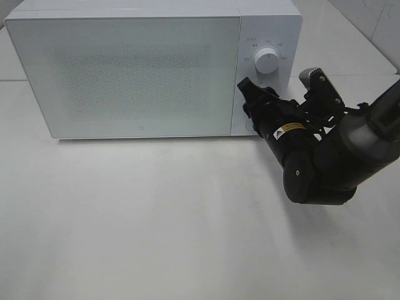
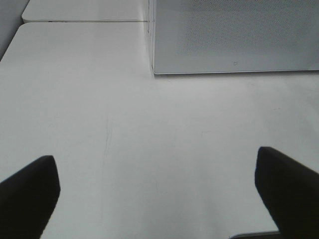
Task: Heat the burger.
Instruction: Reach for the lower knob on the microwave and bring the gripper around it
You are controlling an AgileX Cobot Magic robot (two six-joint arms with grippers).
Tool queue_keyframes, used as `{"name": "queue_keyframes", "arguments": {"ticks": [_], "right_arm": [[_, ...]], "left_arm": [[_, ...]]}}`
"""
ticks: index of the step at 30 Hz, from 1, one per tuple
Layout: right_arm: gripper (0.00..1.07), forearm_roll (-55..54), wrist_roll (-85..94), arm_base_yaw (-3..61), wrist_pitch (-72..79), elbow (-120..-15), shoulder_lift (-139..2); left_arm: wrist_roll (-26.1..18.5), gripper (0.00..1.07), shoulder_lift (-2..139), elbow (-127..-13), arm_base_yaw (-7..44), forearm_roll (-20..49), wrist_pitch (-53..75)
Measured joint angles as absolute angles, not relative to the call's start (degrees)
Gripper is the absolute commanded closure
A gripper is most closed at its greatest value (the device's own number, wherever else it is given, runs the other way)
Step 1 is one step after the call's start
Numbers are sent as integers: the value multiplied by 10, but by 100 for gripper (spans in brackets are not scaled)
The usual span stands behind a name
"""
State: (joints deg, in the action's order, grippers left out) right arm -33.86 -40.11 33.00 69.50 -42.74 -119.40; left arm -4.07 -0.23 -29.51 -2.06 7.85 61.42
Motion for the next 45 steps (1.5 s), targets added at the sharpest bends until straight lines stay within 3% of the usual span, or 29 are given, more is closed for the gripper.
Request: {"name": "queue_keyframes", "arguments": {"ticks": [11, 24, 33, 45], "right_arm": [[107, -328, -581, 330, 693, -426, -1194], [106, -329, -587, 331, 692, -426, -1194], [90, -337, -587, 332, 692, -426, -1194], [86, -350, -596, 335, 692, -427, -1194]], "left_arm": [[-41, 7, -2, -295, -21, 78, 614], [-41, 7, -2, -295, -21, 78, 614], [-41, 7, -2, -295, -21, 78, 614], [-41, 7, -2, -295, -21, 78, 614]]}}
